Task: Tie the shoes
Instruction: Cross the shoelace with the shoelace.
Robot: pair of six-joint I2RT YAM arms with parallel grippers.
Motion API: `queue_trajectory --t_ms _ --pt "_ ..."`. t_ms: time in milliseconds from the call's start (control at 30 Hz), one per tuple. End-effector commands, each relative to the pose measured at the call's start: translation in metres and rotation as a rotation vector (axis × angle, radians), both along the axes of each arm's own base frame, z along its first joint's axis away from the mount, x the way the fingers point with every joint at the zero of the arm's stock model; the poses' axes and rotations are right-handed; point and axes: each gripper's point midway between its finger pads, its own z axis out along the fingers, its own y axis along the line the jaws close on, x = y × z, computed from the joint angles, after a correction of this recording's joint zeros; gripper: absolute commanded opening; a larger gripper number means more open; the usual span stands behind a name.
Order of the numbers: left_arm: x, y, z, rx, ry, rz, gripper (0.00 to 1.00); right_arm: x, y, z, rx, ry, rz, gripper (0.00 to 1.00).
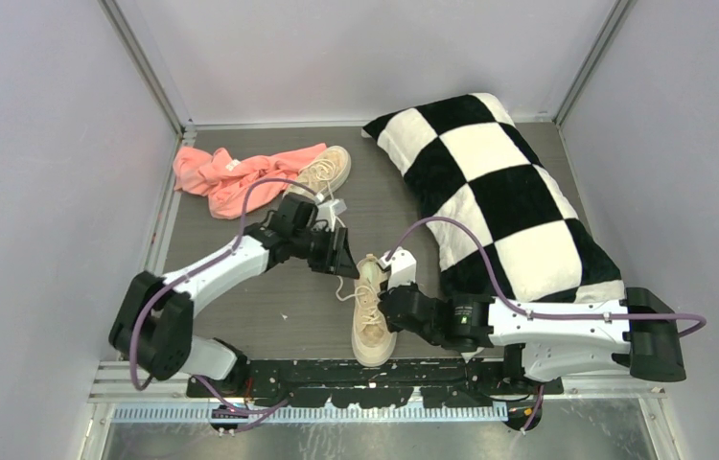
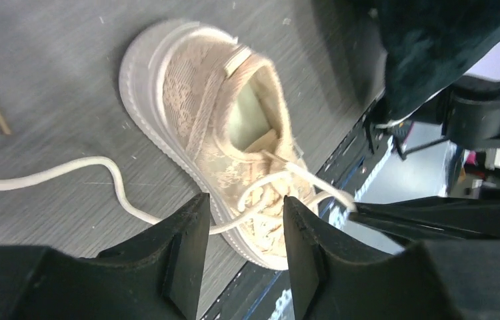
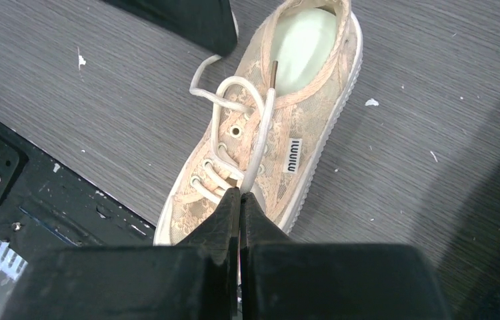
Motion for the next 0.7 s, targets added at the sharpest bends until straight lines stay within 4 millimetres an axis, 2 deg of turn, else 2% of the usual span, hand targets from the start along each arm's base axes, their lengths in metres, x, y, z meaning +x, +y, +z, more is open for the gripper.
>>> queue_trajectory --t_ms 0,267,433,667 --pt "-0.018 -0.025 -0.005 -0.066 0.071 -0.176 0.45 0.006 -0.006 0.012 0.035 -0.016 -0.058 0.01" --pt "-0.022 -0.042 -0.017 -0.083 0.116 -0.220 0.35 0.006 -0.010 0.013 0.040 -0.016 -0.071 0.01" --pt "-0.019 -0.045 -0.016 -0.085 0.122 -0.218 0.02 0.006 -0.011 0.017 0.048 -0.016 -0.068 0.01" --pt "-0.014 -0.044 -0.004 -0.076 0.091 -0.201 0.01 -0.002 -0.009 0.026 0.061 -0.001 -0.014 0.01"
